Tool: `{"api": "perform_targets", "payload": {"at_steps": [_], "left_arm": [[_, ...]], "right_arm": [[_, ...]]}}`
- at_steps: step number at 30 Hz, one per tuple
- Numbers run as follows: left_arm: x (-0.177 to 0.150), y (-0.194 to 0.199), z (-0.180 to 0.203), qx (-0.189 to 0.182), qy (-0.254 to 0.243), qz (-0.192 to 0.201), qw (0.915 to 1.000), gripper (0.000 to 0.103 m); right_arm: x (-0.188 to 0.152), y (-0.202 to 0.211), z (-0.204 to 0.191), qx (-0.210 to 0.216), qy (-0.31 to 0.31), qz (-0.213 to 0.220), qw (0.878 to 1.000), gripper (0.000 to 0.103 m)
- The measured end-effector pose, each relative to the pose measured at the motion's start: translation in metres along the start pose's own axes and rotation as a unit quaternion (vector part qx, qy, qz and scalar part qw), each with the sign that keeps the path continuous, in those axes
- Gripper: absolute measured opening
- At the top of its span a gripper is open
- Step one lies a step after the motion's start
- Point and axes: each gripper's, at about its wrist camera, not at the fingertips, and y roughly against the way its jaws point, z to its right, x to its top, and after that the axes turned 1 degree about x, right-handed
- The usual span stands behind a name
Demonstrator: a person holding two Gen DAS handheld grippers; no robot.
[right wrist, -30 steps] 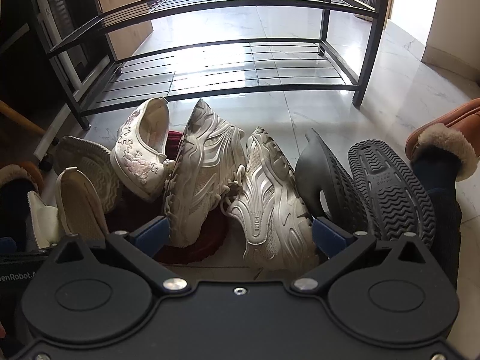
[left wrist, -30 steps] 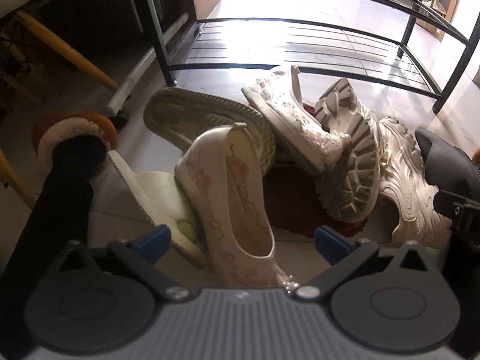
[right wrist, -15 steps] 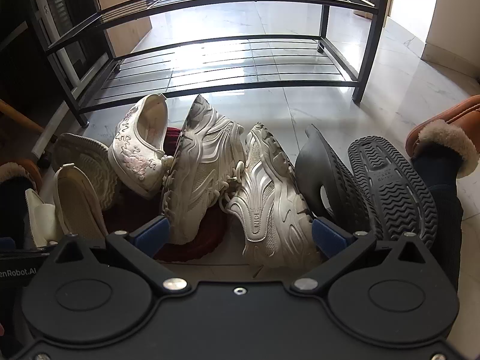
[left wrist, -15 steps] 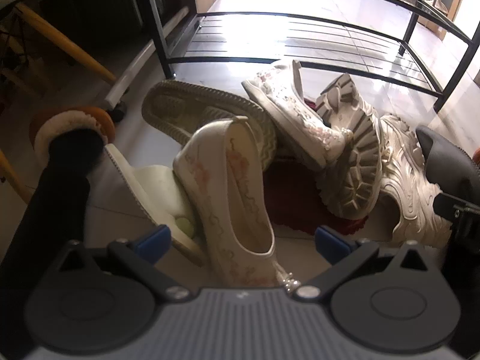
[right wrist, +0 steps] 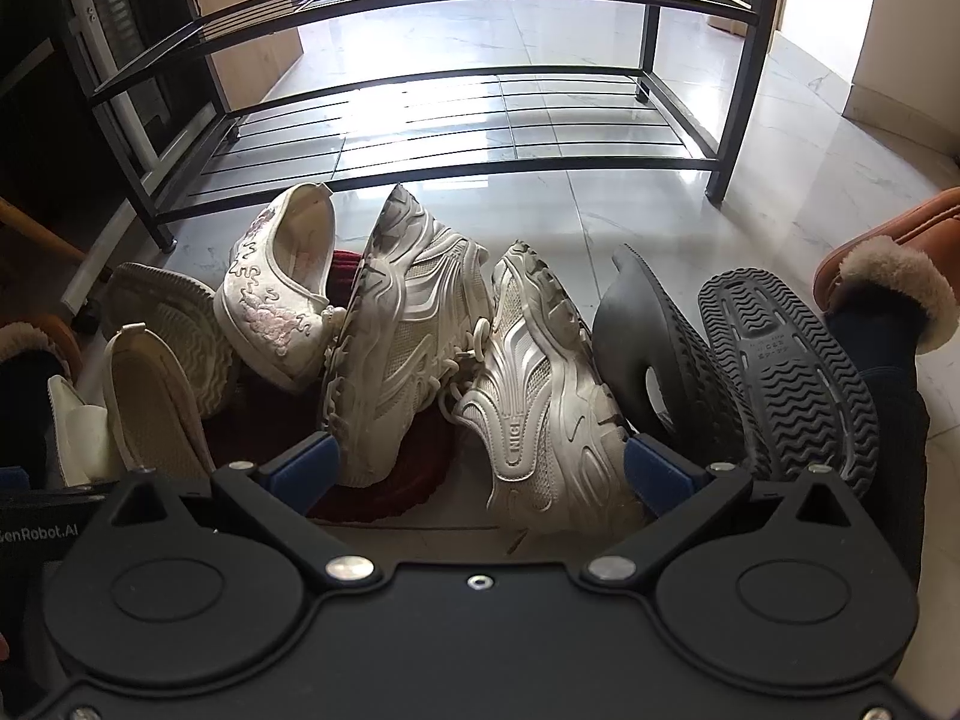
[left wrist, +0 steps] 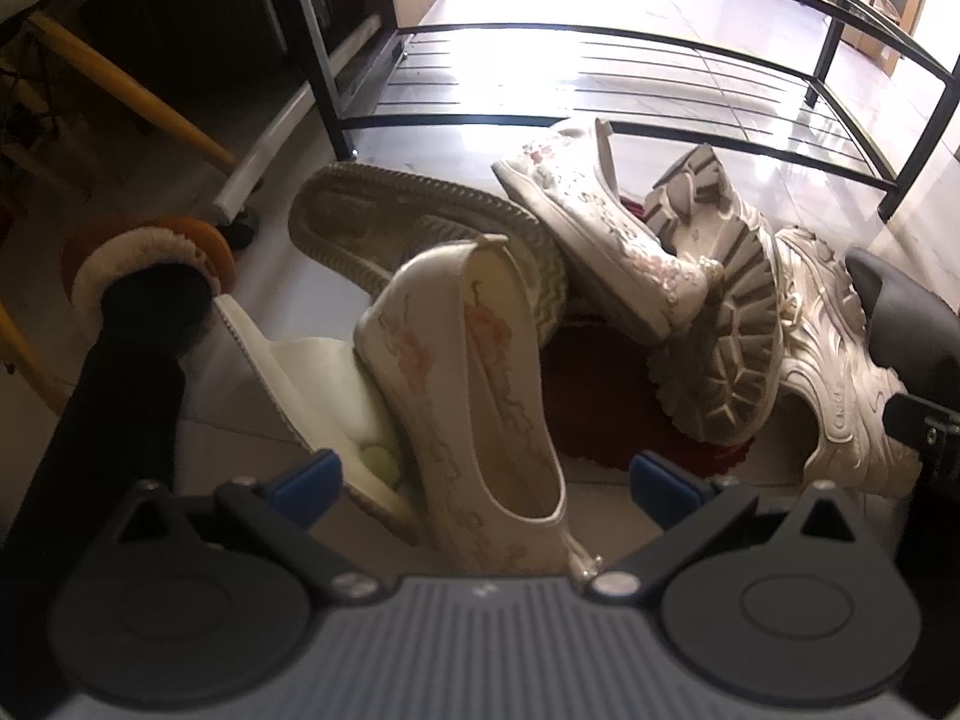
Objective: Organize scattered shoes
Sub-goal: 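Move the left gripper toward the white embroidered flat shoe's heel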
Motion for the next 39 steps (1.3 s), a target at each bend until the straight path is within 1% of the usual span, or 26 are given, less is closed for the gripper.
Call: {"api": "perform_targets", "payload": {"at_steps": [5, 7, 9, 12, 23, 26, 36, 39], "left_arm": [[0.003, -0.003, -0.002, -0.004, 0.004, 0.009, 0.9999, 0.102], [0.003, -0.004, -0.002, -0.013, 0.008, 0.018, 0.9997, 0.102], [0.003, -0.006, 0.0, -0.011, 0.003, 0.025, 0.9996, 0.102], [0.003, -0.008, 0.003, -0.006, -0.006, 0.033, 0.9994, 0.102], [0.008, -0.016, 0.006, -0.002, -0.01, 0.073, 0.9972, 0.102], [0.01, -0.018, 0.009, -0.007, -0.012, 0.079, 0.9968, 0.102], [0.014, -0.026, 0.005, -0.049, 0.015, 0.1, 0.9937, 0.103], [0.012, -0.028, -0.006, -0.063, 0.038, 0.094, 0.9929, 0.103]], "right_arm": [[0.001, -0.003, 0.002, -0.001, -0.003, 0.0, 1.0, 0.103], [0.002, -0.005, 0.003, -0.001, -0.003, 0.001, 1.0, 0.103], [-0.002, -0.007, -0.005, -0.002, 0.005, 0.002, 1.0, 0.103], [-0.002, -0.009, -0.007, -0.002, 0.007, 0.001, 1.0, 0.103], [-0.002, -0.015, -0.001, -0.002, -0.005, -0.001, 1.0, 0.103], [-0.002, -0.015, 0.001, -0.002, -0.008, 0.0, 1.0, 0.103], [-0.001, -0.015, 0.005, 0.001, -0.016, 0.003, 1.0, 0.103], [-0.001, -0.015, 0.007, 0.002, -0.019, 0.006, 1.0, 0.103]]}}
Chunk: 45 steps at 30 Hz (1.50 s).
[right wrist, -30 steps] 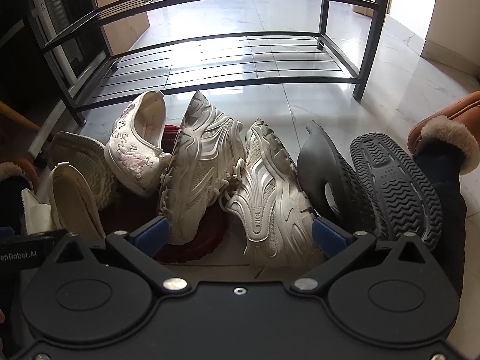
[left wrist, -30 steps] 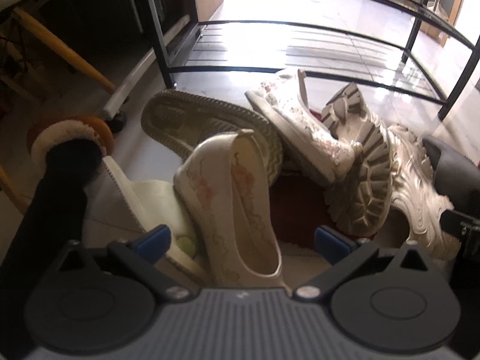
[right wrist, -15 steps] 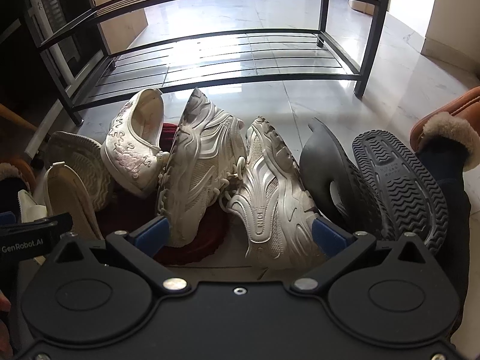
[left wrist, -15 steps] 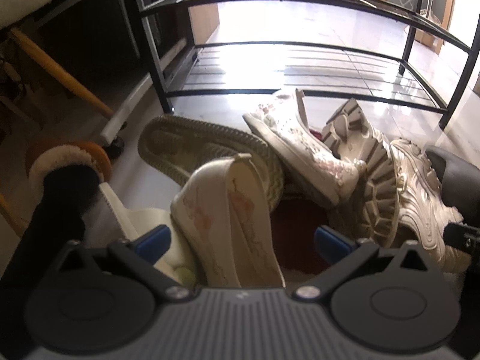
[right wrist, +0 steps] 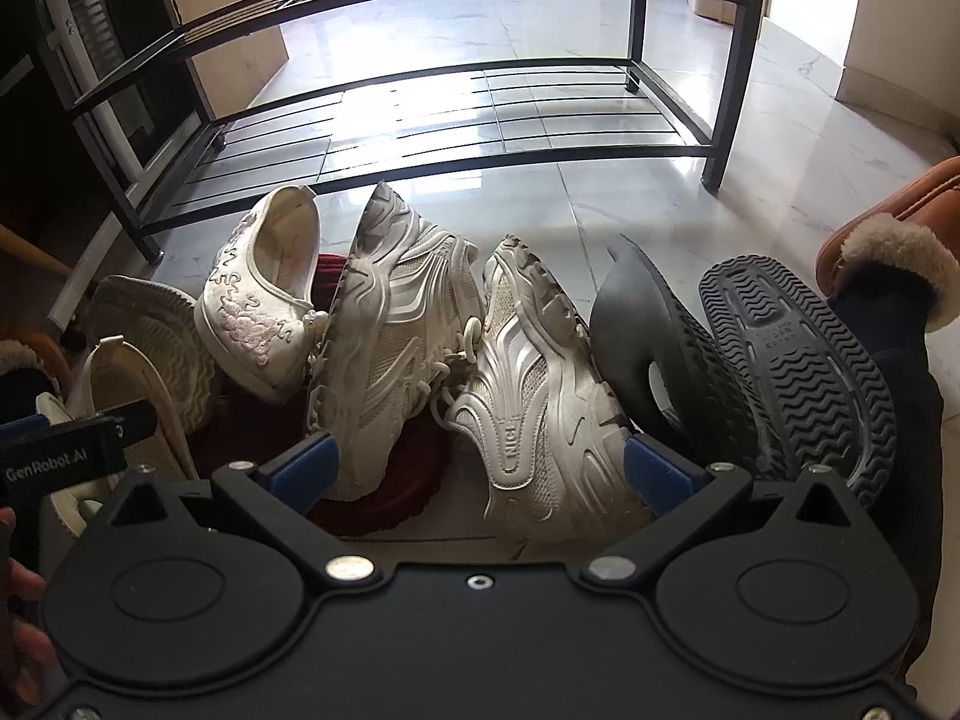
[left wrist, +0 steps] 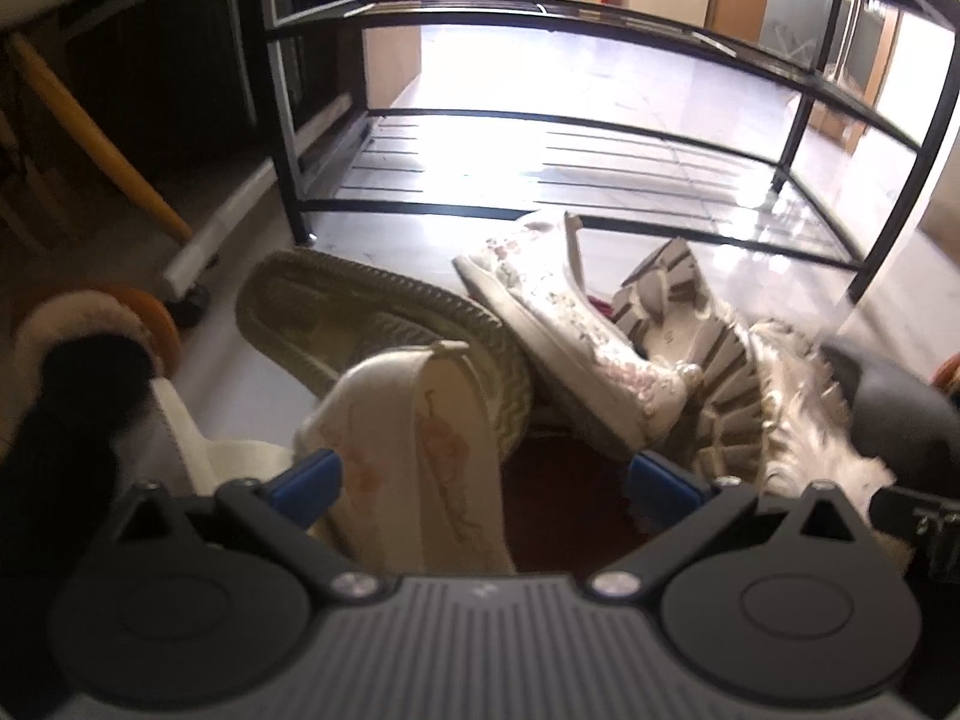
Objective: Organize scattered shoes
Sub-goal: 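Move the left gripper toward the white embroidered flat shoe's heel, then close the left gripper on the heel of the white embroidered flat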
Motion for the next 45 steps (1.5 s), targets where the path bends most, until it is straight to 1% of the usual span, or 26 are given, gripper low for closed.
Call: {"api": "perform_targets", "payload": {"at_steps": [2, 4, 7, 12, 13, 14, 21, 28, 33, 36, 39, 40, 44, 45], "left_arm": [[0.002, -0.003, -0.001, -0.001, -0.001, -0.012, 0.9999, 0.103], [0.003, -0.006, 0.003, 0.016, -0.023, -0.01, 0.9996, 0.103], [-0.001, -0.006, 0.014, 0.052, -0.07, 0.021, 0.9959, 0.102], [-0.004, 0.0, 0.008, 0.003, -0.055, 0.048, 0.9973, 0.103], [-0.004, 0.0, 0.006, 0.002, -0.047, 0.05, 0.9976, 0.103], [-0.003, 0.001, 0.003, 0.002, -0.038, 0.052, 0.9979, 0.103], [-0.003, 0.003, 0.011, 0.043, -0.081, 0.088, 0.9919, 0.103], [-0.001, -0.001, 0.016, 0.033, -0.083, 0.09, 0.9919, 0.103], [0.001, 0.002, 0.02, 0.027, -0.11, 0.131, 0.9849, 0.103], [0.006, -0.002, 0.019, 0.007, -0.118, 0.126, 0.985, 0.103], [0.011, -0.008, 0.014, 0.003, -0.097, 0.118, 0.9883, 0.103], [0.011, -0.009, 0.012, 0.006, -0.095, 0.12, 0.9883, 0.103], [0.009, -0.014, 0.016, 0.033, -0.126, 0.132, 0.9826, 0.102], [0.009, -0.014, 0.016, 0.035, -0.128, 0.134, 0.9821, 0.102]], "right_arm": [[0.0, 0.0, 0.001, 0.0, -0.001, 0.001, 1.0, 0.103], [0.001, 0.001, 0.002, 0.002, -0.002, 0.003, 1.0, 0.103], [0.002, 0.001, 0.002, 0.004, -0.002, 0.005, 1.0, 0.103], [0.003, 0.001, 0.002, 0.006, 0.001, 0.007, 1.0, 0.103], [0.004, 0.001, 0.002, 0.006, 0.001, 0.008, 1.0, 0.103], [0.005, 0.001, 0.002, 0.007, 0.001, 0.008, 1.0, 0.103], [0.009, 0.0, 0.003, 0.01, 0.003, 0.01, 1.0, 0.103], [0.008, -0.001, 0.005, 0.016, 0.005, 0.016, 1.0, 0.103], [0.007, -0.001, 0.007, 0.021, 0.007, 0.02, 1.0, 0.103], [0.007, -0.001, 0.008, 0.024, 0.007, 0.022, 0.999, 0.103], [0.007, -0.001, 0.009, 0.027, 0.008, 0.024, 0.999, 0.103], [0.007, -0.001, 0.009, 0.027, 0.009, 0.025, 0.999, 0.103], [0.006, -0.001, 0.01, 0.031, 0.01, 0.028, 0.999, 0.103], [0.005, -0.001, 0.011, 0.034, 0.009, 0.029, 0.999, 0.103]]}}
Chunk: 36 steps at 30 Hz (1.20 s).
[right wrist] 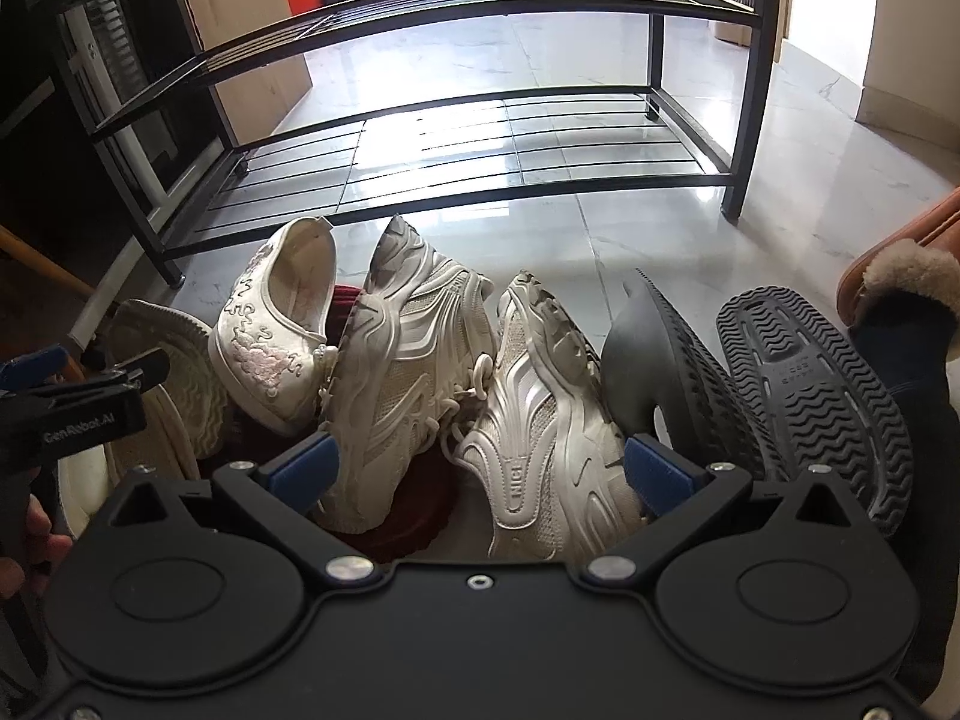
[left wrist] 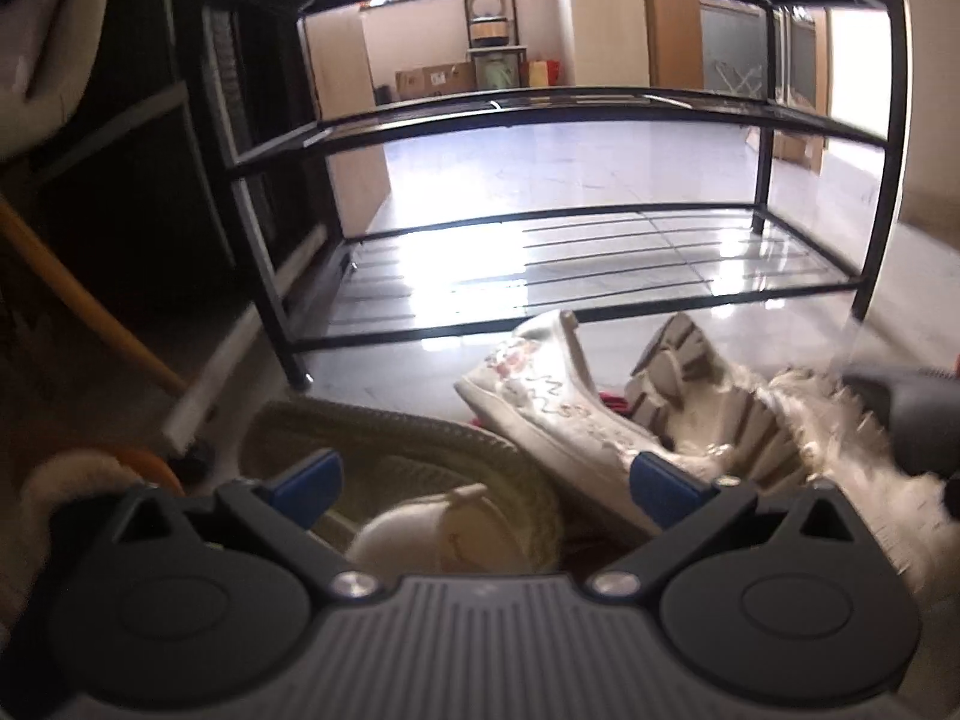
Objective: Organize scattered shoes
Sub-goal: 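Close the left gripper on the heel of the white embroidered flat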
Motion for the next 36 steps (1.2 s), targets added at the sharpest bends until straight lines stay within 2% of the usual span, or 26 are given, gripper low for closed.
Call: {"api": "perform_targets", "payload": {"at_steps": [4, 9, 12, 20, 27, 32, 36], "left_arm": [[0.0, -0.002, 0.005, -0.009, 0.012, 0.008, 0.9999, 0.102], [-0.008, -0.003, 0.016, -0.049, 0.027, 0.022, 0.9982, 0.101], [-0.012, -0.004, 0.025, -0.059, 0.021, 0.03, 0.9976, 0.098], [-0.017, -0.011, 0.038, -0.066, 0.002, 0.042, 0.997, 0.091], [-0.017, -0.031, 0.039, -0.072, 0.019, 0.022, 0.997, 0.091], [-0.002, -0.05, 0.042, -0.077, 0.029, 0.017, 0.9964, 0.091], [0.017, -0.069, 0.038, -0.062, 0.043, 0.01, 0.9971, 0.091]], "right_arm": [[-0.001, 0.0, 0.005, 0.001, -0.004, 0.001, 1.0, 0.103], [-0.002, 0.002, 0.012, -0.003, -0.008, 0.003, 1.0, 0.103], [-0.001, 0.003, 0.014, 0.001, -0.009, 0.006, 1.0, 0.103], [0.004, 0.009, 0.017, 0.021, -0.01, 0.017, 1.0, 0.103], [0.015, 0.021, 0.02, 0.031, -0.011, 0.037, 0.999, 0.103], [0.023, 0.027, 0.024, 0.032, -0.014, 0.047, 0.998, 0.103], [0.024, 0.025, 0.026, 0.032, -0.018, 0.046, 0.998, 0.103]]}}
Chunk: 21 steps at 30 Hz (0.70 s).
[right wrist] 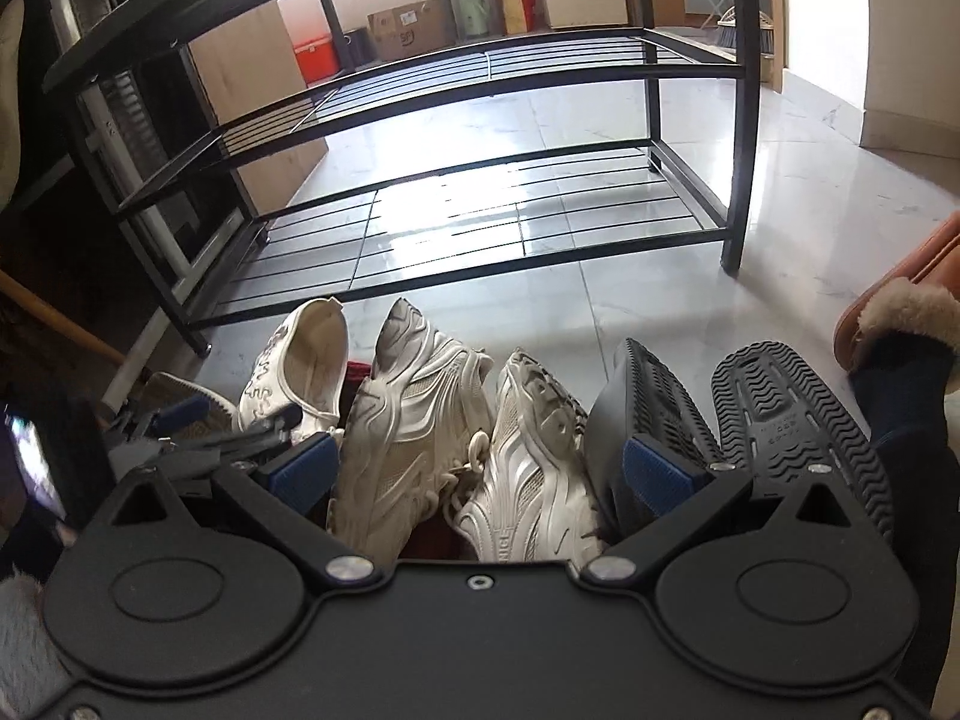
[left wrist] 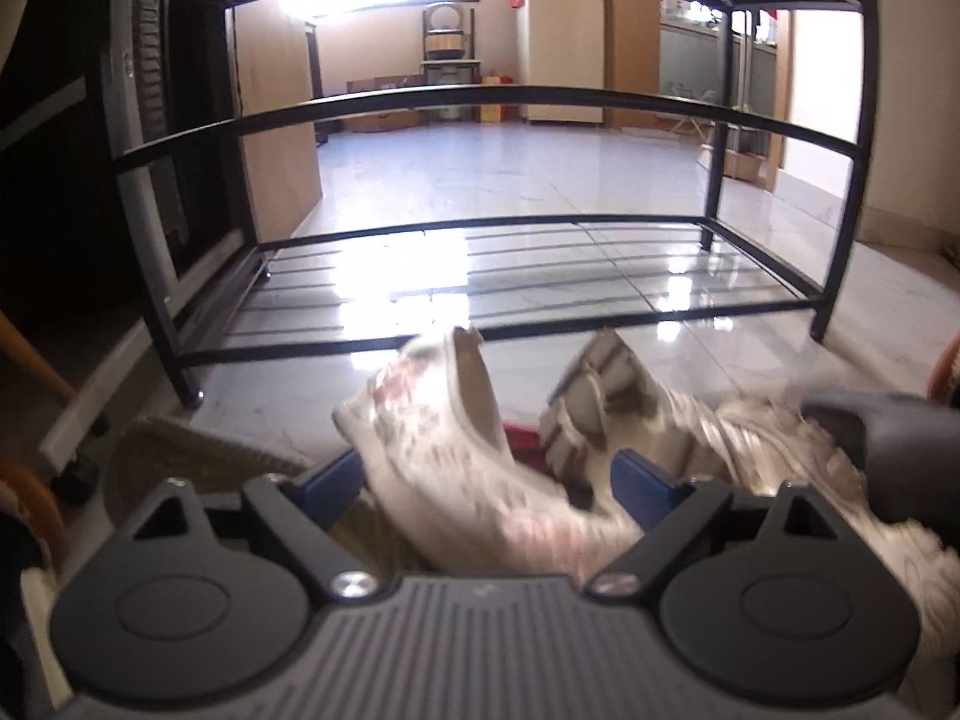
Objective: Organize scattered shoes
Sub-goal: 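Close the left gripper on the heel of the white embroidered flat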
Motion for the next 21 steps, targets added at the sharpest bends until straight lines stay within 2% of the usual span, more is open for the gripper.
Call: {"api": "perform_targets", "payload": {"at_steps": [7, 14, 21], "left_arm": [[0.017, -0.037, -0.016, 0.026, 0.014, -0.034, 0.999, 0.09], [0.022, -0.061, -0.021, 0.026, 0.009, -0.045, 0.9986, 0.09], [0.022, -0.085, -0.027, 0.026, 0.014, -0.084, 0.9961, 0.09]], "right_arm": [[-0.001, -0.011, 0.007, -0.002, -0.008, -0.013, 1.0, 0.103], [-0.001, -0.019, 0.009, -0.001, -0.011, -0.018, 1.0, 0.103], [-0.002, -0.026, 0.01, 0.0, -0.014, -0.024, 1.0, 0.103]]}}
